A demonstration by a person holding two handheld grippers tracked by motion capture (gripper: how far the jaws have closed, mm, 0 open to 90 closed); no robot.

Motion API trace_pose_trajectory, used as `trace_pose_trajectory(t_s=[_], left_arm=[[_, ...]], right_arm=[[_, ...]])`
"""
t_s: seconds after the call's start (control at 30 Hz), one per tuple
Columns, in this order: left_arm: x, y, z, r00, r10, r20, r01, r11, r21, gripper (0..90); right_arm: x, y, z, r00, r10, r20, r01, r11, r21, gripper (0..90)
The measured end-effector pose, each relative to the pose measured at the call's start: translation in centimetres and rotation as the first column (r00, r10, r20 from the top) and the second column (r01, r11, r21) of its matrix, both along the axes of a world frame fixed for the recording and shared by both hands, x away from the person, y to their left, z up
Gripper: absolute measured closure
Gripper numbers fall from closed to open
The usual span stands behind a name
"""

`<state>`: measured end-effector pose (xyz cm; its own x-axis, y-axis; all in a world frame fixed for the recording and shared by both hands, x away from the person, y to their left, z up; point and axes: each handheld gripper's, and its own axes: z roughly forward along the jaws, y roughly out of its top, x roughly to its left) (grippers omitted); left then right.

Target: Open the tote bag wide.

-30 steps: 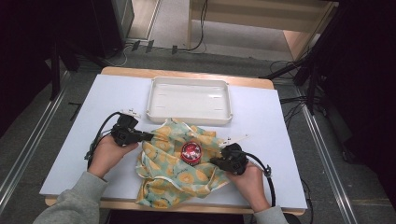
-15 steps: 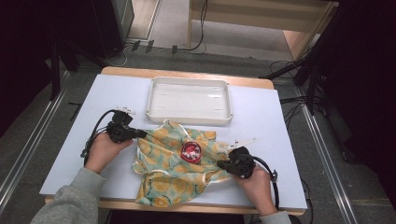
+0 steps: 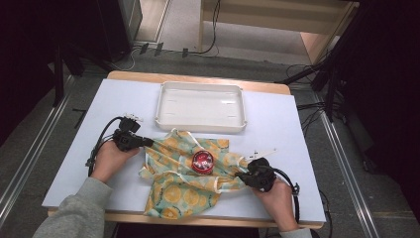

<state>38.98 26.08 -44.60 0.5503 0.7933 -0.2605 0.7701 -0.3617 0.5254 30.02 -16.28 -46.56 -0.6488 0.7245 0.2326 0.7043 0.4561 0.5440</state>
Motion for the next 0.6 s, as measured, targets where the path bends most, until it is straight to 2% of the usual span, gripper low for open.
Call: trace_pose_trajectory(t_s=[0.13,0.2,0.27,0.4,0.6], left_arm=[[-0.3,0.1,0.4,1.0000,0.000,0.006,0.000,0.9990,-0.044,88.6],[-0.9,-0.2,1.2,0.9989,-0.013,0.045,0.016,0.9975,-0.069,81.2],[-1.5,-0.5,2.2,0.9959,-0.035,0.083,0.041,0.9966,-0.071,77.2],[-2.3,-1.1,4.0,0.9910,-0.064,0.118,0.075,0.9934,-0.087,67.3],[-3.0,-1.3,6.2,0.9866,-0.077,0.144,0.094,0.9886,-0.118,67.2]], right_arm=[[0.0,0.2,0.2,0.9998,0.018,0.003,-0.018,1.000,0.002,90.0],[0.0,0.1,0.6,0.9997,0.021,0.014,-0.022,0.999,0.040,90.0],[-0.1,0.2,1.3,0.9989,0.025,0.040,-0.028,0.997,0.067,90.0],[-0.3,0.7,2.4,0.9964,0.036,0.076,-0.042,0.996,0.077,90.0],[0.0,1.1,3.8,0.9926,0.050,0.111,-0.061,0.993,0.098,90.0]])
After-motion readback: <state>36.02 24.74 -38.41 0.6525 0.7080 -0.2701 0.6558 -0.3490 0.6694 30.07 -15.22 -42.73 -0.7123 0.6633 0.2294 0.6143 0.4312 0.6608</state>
